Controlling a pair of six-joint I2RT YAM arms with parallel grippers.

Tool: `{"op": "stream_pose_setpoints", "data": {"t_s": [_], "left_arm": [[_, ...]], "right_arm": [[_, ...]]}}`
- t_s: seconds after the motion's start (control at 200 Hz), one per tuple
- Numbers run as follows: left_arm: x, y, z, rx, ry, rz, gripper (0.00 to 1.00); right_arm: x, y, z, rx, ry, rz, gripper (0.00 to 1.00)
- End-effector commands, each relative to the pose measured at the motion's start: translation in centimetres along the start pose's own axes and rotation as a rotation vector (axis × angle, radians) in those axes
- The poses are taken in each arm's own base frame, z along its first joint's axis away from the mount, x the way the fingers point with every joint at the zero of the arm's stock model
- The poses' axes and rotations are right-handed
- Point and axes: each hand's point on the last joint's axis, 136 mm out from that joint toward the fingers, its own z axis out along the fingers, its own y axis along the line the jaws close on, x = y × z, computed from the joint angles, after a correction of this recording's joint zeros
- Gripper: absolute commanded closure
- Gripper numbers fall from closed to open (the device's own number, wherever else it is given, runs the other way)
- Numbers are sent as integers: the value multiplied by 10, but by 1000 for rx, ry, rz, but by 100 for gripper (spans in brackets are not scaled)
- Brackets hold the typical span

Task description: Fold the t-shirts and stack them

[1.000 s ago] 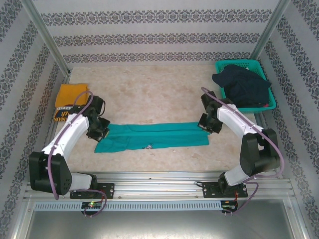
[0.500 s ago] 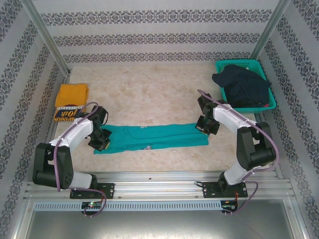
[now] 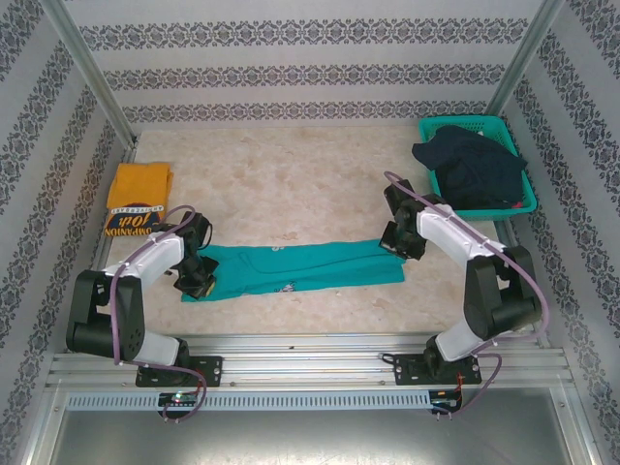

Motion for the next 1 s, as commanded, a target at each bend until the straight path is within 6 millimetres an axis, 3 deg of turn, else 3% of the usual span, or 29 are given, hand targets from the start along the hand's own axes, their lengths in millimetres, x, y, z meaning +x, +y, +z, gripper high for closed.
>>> {"op": "stream_pose_setpoints", "data": {"t_s": [0.0,0.175,0.395,0.47,0.545,0.6,0.734,0.879,0.999], "left_arm": [[0,7,7,-27,7,-2,100],[0,7,8,-28,9,2,100],[-1,8,9,-32,5,-1,96],[-2,8,6,-30,-4,3,88],[-6,6,-4,-15,-33,22,71],[-9,4,-16,2,-62,37,61],[-11,-9,-40,61,-95,76,39],[-8,-34,-50,129,-88,119,41],[-5,-45,-31,137,-39,88,59]], "right_arm": [[-9,-3,-12,2,-83,18,100],[-12,-2,-17,-14,-113,21,100],[13,-12,12,29,2,12,98],[15,-12,10,21,-1,12,84],[8,-10,-2,-12,-54,3,58],[1,-5,-12,-47,-105,-16,46],[-12,12,-24,-122,-163,-65,38],[-11,45,-11,-210,-91,-129,40],[-10,62,6,-199,-42,-182,43]]}}
